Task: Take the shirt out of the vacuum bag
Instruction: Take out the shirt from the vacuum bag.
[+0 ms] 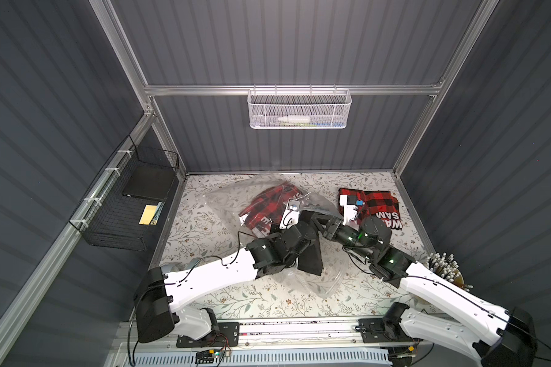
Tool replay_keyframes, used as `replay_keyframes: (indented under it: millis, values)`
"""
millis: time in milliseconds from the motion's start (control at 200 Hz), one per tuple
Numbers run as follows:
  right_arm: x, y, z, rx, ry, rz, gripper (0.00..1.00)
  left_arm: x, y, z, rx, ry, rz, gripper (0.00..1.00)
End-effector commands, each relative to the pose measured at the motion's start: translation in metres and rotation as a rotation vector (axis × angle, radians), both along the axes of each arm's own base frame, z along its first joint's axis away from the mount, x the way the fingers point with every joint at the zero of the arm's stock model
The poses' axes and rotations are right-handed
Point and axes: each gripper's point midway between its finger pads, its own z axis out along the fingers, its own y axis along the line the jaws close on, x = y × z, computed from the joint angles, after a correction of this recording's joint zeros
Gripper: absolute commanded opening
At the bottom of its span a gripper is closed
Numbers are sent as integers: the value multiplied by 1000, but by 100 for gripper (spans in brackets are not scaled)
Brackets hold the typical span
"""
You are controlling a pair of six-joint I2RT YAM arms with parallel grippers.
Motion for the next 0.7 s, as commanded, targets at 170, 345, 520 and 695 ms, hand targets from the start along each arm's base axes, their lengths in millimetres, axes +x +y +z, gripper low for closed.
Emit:
replay_keyframes:
  millis: [170,345,520,695]
  values:
    - [-19,-18,53,57,-116,-2,0,2,0,-10,26,9,20,0]
    - [-24,-28,80,100,-175,-26,0,2,0,-19,48,19,25,0]
    - [-27,-27,105,112,-221,-12,0,2,4,-27,63,26,37,0]
    - [-31,-24,125,136,-251,16,0,2,6,-32,74,31,44,0]
